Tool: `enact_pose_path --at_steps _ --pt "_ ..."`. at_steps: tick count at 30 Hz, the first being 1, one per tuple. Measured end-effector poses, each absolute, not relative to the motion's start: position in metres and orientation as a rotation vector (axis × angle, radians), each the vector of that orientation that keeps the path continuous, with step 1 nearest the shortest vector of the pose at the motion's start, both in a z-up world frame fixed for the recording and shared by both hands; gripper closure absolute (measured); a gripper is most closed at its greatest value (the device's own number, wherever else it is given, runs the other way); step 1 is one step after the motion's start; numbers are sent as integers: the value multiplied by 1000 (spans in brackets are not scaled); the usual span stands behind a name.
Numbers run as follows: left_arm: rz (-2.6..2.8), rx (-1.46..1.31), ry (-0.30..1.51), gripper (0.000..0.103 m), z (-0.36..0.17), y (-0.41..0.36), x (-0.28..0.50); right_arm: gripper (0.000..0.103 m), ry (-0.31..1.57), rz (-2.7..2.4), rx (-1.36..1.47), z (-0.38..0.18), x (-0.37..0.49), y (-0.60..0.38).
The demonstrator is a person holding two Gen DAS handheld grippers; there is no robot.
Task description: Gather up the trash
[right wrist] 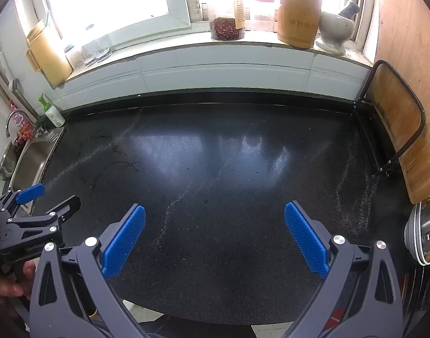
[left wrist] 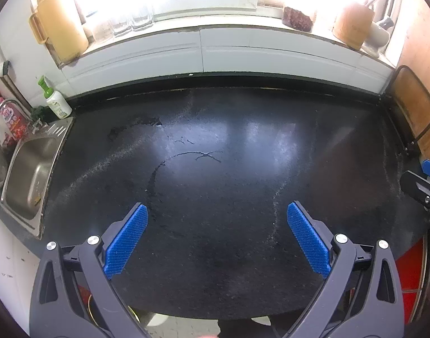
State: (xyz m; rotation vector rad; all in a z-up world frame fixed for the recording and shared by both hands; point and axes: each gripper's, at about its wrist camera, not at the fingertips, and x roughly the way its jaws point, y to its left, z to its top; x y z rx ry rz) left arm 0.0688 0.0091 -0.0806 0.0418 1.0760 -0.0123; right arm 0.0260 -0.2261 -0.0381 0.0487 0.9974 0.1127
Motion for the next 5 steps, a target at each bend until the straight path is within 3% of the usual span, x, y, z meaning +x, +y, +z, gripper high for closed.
enact_pose_path --at_steps 5 --pt "-14 45 1080 7 -82 8 70 7 1000 120 48 -39 26 -226"
